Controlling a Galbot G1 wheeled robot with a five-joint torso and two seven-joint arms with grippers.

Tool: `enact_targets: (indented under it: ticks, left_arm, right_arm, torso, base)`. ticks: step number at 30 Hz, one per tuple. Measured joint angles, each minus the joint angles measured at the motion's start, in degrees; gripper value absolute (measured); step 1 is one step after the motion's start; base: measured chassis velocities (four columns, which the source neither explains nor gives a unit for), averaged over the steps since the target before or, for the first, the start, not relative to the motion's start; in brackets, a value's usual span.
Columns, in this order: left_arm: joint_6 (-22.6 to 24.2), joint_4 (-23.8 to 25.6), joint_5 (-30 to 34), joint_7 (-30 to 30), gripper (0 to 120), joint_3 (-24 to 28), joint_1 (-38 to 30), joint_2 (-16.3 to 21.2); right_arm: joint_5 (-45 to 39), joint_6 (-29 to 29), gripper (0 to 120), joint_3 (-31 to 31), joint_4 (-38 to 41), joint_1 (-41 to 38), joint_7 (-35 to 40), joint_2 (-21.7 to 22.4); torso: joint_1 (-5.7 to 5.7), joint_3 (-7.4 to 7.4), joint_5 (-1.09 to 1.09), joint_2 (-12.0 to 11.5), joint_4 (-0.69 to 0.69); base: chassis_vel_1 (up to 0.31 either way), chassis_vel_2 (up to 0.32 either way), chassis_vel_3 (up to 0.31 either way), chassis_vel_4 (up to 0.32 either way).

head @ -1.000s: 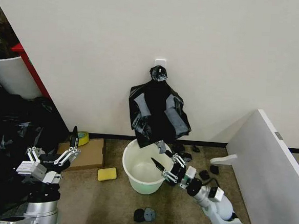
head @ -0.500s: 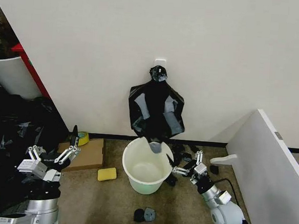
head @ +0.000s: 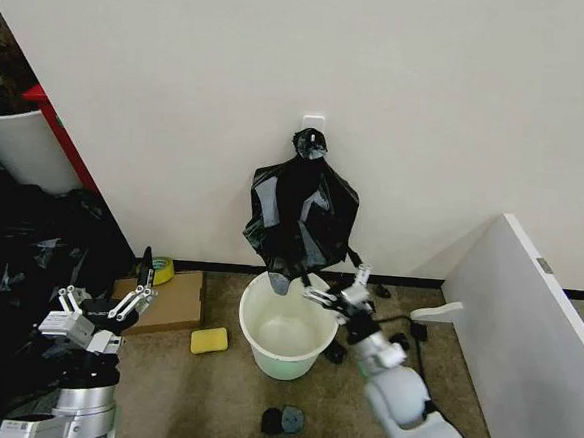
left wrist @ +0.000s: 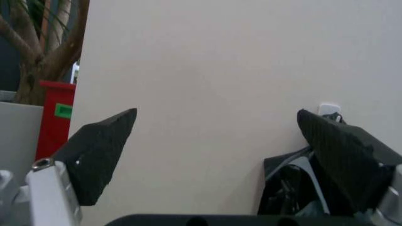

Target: Place the garbage bag over the trash bin.

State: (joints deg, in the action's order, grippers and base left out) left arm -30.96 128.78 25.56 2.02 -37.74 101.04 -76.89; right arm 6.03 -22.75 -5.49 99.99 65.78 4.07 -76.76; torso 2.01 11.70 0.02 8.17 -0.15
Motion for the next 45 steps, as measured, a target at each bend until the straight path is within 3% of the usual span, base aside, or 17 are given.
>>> enact_targets:
  ticks: [4,9,21,32,43,45]
  left_arm:
    - [0.5,0.0,1.2,-0.2,100,0.0,0.0,-0.1]
    - [0.9,0.4,1.6,-0.4,100,-0.1,0.1,-0.3]
    - [0.9,0.7,1.2,-0.4,100,0.2,0.2,-1.0]
    - [0.8,1.1,0.6,-0.3,100,0.2,0.7,-1.2]
    - [0.7,1.7,0.7,-0.3,100,0.2,0.5,-0.6]
    - [0.7,1.6,0.7,-0.3,100,0.2,0.4,-0.6]
  right_arm:
    - [9.5,6.0,99,1.3,-1.4,-1.0,7.7,-2.4]
    - [22.0,17.4,78,3.0,-2.6,-1.3,20.5,-5.3]
    - [34.6,19.8,41,1.1,-3.4,1.9,23.0,-7.4]
    - [33.4,18.9,0,0.2,-3.5,3.2,22.0,-7.6]
    - [27.0,16.7,0,-0.4,-1.5,3.9,19.5,-5.8]
    - [27.2,17.0,7,0.5,-0.7,4.9,20.6,-5.8]
  torso:
    - [0.0,0.0,0.0,0.0,0.0]
    - [0.0,0.0,0.0,0.0,0.0]
    - [0.0,0.0,0.01,0.0,-0.01]
    - [0.0,0.0,0.01,0.0,0.0]
    - [0.0,0.0,0.01,0.0,0.0]
    - [0.0,0.0,0.01,0.0,-0.01]
  base:
    - [0.0,0.0,0.0,0.0]
    - [0.0,0.0,0.0,0.0]
    - [0.0,0.0,0.0,0.0]
    - [0.0,0.0,0.0,0.0]
    - [0.0,0.0,0.0,0.0]
    - [0.0,0.0,0.0,0.0]
